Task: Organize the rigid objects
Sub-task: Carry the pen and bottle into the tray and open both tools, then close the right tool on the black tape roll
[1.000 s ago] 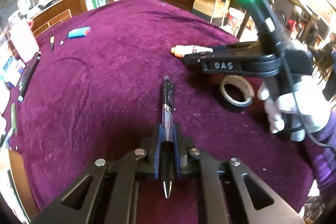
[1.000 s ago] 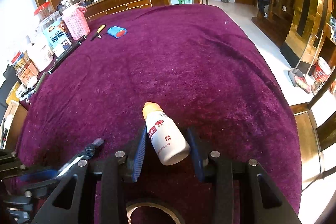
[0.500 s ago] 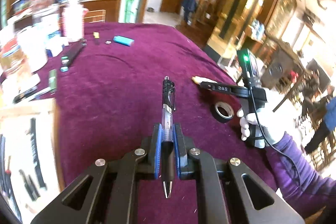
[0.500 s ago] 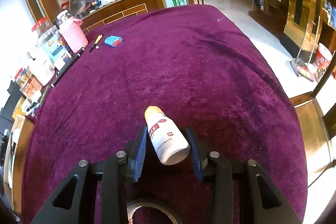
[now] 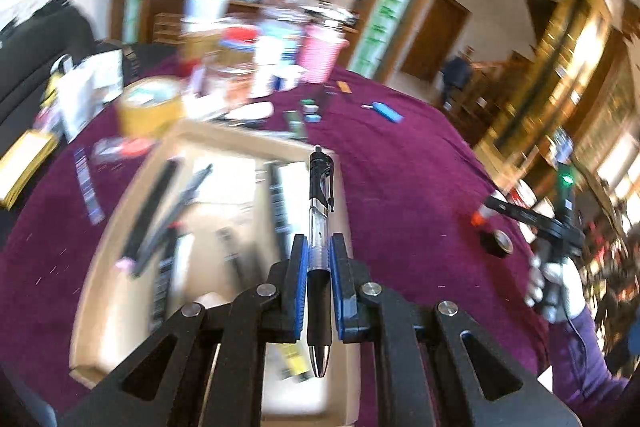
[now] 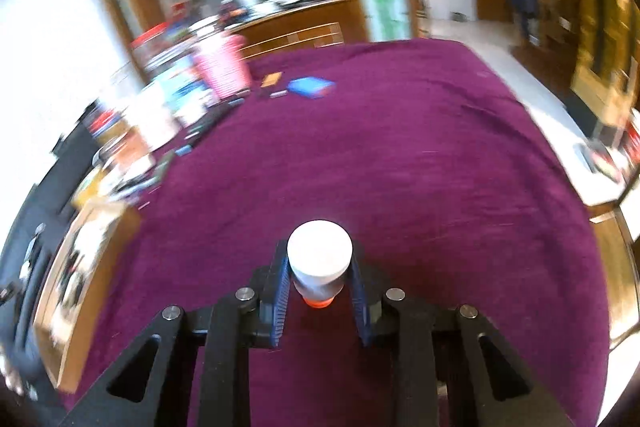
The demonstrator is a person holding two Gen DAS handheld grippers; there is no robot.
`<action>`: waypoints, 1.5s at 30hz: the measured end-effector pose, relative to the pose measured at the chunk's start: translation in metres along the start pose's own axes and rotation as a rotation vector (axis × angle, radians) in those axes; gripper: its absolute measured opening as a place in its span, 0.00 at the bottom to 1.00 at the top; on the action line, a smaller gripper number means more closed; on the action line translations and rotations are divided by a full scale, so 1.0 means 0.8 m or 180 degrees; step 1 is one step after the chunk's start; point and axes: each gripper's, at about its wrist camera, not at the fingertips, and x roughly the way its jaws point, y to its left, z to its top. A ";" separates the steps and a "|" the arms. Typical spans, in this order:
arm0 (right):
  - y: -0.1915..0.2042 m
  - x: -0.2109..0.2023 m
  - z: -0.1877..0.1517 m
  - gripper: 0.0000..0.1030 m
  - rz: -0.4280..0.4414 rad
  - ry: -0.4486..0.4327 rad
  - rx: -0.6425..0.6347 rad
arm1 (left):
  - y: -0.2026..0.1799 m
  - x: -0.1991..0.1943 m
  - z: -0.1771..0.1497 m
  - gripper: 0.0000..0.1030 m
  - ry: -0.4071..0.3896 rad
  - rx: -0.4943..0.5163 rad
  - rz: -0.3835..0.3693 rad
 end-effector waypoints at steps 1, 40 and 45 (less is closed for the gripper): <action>0.019 0.001 -0.002 0.28 0.0066 0.0035 -0.0062 | 0.017 -0.002 -0.005 0.10 -0.0001 -0.0096 0.0014; 0.344 0.068 -0.081 0.62 0.0872 0.0602 -0.0963 | 0.057 0.012 -0.012 0.81 -0.0388 -0.0063 0.1142; 0.337 0.043 -0.081 0.70 0.0846 0.0412 -0.0905 | 0.048 0.001 -0.017 0.82 -0.0392 -0.0024 0.1205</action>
